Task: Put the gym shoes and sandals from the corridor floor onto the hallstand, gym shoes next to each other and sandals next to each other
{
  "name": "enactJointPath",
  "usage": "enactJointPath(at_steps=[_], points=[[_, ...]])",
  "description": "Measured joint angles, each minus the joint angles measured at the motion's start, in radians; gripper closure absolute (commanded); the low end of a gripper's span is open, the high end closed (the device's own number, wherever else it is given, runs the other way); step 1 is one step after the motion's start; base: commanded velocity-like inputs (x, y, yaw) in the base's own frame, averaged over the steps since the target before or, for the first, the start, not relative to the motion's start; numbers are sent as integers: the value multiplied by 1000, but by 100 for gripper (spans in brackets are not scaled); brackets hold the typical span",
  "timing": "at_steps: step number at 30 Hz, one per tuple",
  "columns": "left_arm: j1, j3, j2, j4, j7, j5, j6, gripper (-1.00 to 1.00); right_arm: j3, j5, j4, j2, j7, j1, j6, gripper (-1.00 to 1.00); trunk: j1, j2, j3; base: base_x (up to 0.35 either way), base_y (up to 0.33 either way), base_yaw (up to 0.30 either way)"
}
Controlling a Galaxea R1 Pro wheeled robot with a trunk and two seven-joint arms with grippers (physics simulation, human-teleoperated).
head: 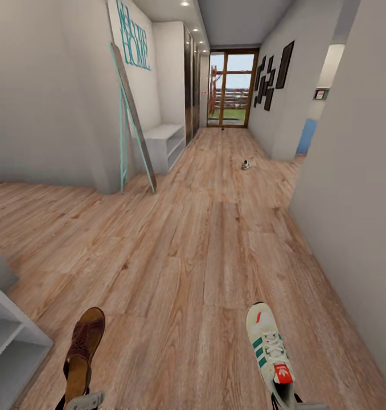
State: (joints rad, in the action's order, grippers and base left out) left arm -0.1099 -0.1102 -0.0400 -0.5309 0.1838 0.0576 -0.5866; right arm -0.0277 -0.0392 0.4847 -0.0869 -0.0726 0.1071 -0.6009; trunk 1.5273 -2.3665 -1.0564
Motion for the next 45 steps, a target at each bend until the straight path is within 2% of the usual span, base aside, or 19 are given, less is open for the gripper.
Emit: enactJointPath(at_steps=[7, 45], points=[[0, -1, 0, -4, 1, 0, -3, 100, 0, 0, 0, 0, 0, 0, 0, 100, 27, -49, -22, 0, 0, 279], [0, -1, 0, 4, 1, 1, -3, 100, 0, 0, 0, 0, 0, 0, 0, 100, 27, -49, -22, 0, 0, 279]])
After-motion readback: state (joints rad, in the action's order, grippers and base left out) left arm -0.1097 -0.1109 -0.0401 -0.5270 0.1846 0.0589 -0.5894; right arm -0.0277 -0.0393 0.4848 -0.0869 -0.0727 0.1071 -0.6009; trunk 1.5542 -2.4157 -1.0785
